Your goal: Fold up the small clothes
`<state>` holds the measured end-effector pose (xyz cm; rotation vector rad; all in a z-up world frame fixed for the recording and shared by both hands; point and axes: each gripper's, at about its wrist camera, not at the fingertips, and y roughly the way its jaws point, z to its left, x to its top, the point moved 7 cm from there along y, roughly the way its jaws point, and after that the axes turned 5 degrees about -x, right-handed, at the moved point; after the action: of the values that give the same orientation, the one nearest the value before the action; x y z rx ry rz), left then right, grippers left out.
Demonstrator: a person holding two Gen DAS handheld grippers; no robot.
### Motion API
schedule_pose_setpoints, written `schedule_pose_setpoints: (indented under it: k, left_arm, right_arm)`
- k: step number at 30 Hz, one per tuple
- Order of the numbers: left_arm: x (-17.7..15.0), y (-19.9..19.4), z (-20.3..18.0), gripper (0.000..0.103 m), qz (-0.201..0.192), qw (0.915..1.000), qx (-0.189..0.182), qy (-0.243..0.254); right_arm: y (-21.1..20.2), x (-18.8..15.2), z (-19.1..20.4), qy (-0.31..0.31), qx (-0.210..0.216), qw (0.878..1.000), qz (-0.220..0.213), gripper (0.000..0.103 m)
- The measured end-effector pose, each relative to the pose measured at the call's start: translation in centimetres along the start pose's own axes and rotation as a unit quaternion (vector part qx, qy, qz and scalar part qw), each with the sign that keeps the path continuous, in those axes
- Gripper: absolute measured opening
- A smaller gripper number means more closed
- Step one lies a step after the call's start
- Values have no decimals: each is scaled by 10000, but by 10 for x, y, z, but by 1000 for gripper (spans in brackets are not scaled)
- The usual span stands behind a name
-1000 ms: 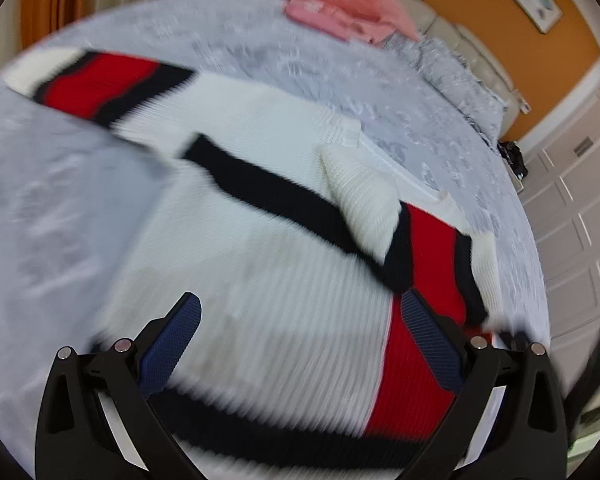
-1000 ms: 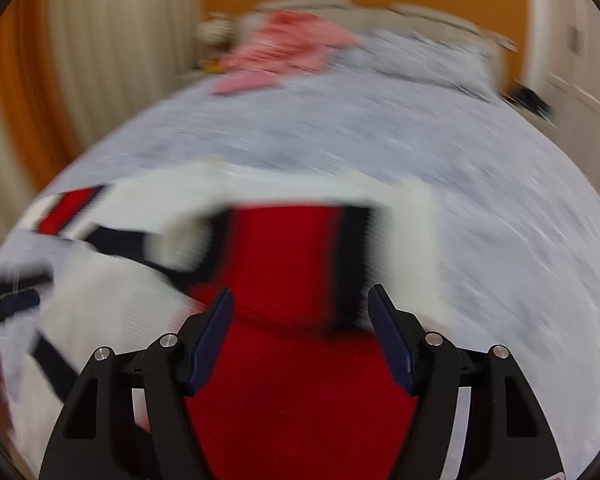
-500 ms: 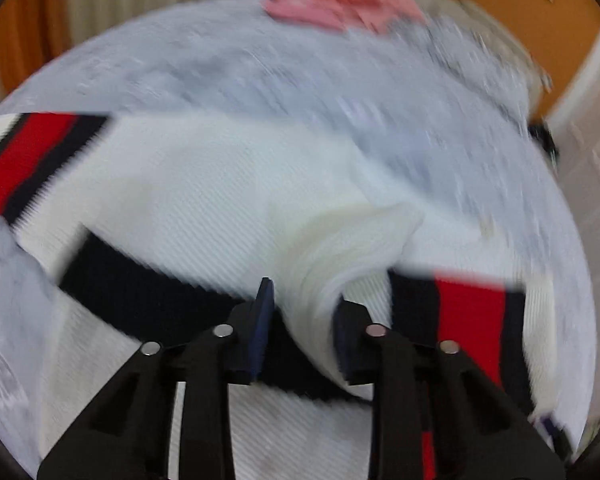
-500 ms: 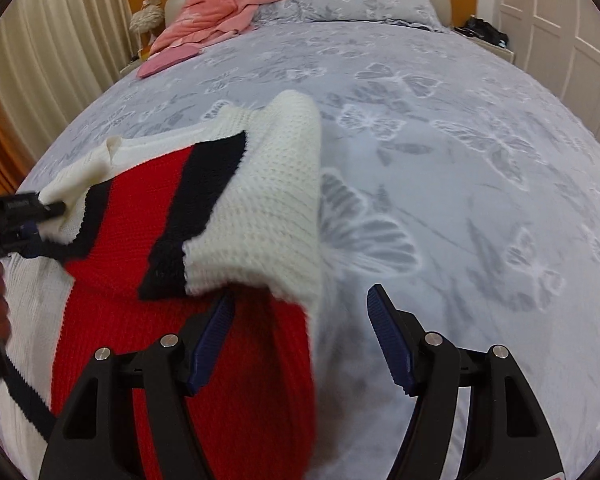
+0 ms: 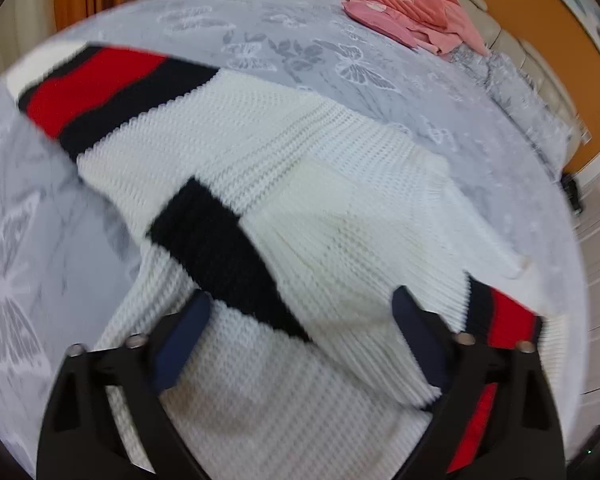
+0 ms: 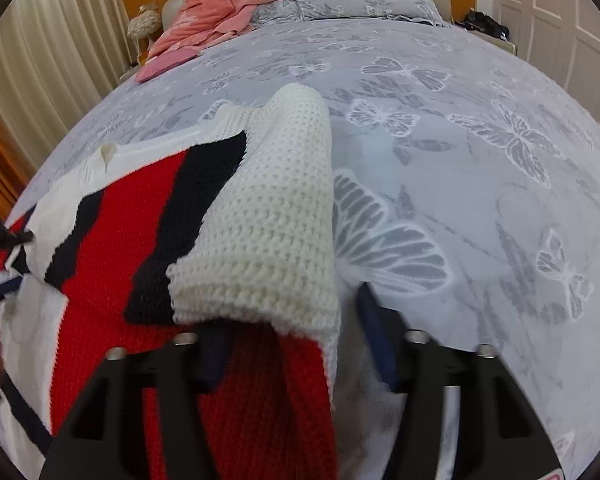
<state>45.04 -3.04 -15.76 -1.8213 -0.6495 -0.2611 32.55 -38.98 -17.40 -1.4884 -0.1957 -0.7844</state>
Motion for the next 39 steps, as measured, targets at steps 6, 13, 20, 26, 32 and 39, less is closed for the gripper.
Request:
schedule_pose_setpoints:
  k: [6,13,20,26,32,39]
  left_arm:
    - [31,-9,-13,9,-411,9979,-459,174]
    - [15,7,-6,14,-136,9963,-60,846]
    - [6,-24,17,36,-241,9977,-219,588]
    - [-4,-26,27,37,-204,9980,-107,584]
    - [-5,-23,25,42,-194,9962,135,838]
    - [-23,-89,40,73,-324,9931,-249,1097]
  right_arm:
    - [-36,27,-16,60,-248,9970,-726,14]
    - [-14,-1,-26,270,-159,9995,-33,16]
    - [-73,-11,-19,83,-190,9986,-485,27]
    - [-71,46,0,193,575,9973,-419,27]
    - [27,52,6,-139,-124,9980,612,20]
    - [-50,31,-21,807,329,9962,-51,49]
